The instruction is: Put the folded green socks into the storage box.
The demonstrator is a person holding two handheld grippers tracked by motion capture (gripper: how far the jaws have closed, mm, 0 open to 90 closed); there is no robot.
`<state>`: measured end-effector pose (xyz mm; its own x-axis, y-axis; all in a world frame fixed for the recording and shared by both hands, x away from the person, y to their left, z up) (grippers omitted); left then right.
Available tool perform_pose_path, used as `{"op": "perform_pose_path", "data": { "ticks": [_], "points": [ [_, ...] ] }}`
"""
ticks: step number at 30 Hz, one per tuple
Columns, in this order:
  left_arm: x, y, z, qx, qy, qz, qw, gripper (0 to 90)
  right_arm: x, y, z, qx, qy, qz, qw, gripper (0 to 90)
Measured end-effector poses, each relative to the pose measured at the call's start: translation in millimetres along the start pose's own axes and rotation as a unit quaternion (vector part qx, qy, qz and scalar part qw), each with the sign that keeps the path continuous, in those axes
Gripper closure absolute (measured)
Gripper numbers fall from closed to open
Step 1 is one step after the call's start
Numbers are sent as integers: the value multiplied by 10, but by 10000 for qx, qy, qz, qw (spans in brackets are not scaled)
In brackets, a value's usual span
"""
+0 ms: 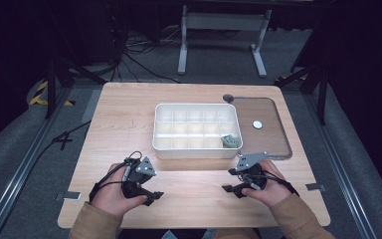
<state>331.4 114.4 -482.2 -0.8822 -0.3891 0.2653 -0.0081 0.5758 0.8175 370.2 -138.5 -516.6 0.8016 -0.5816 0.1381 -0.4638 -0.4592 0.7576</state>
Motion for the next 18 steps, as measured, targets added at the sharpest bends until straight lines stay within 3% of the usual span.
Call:
{"op": "perform_pose_path", "data": {
  "ticks": [6, 18],
  "points": [
    [-26, -17, 22, -48, 25, -48, 10000, 301, -64, -88, 121, -81, 144, -36, 9999, 379],
    [-44, -66, 58, -134, 68, -9, 9999, 290, -215, -123, 183, 106, 288, -85, 9995, 381]
  ]
}}
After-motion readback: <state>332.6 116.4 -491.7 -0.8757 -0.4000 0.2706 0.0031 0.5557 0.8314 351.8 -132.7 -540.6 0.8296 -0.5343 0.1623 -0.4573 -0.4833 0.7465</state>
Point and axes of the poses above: each handheld gripper's, and its own axes: y roughly backward along the jaws, z roughly out of its underside, x roughly to its right, the point moved 10 cm from there along -y, roughly forward along the jaws, and after that the axes turned 14 degrees about z, right-handed, at the moved point
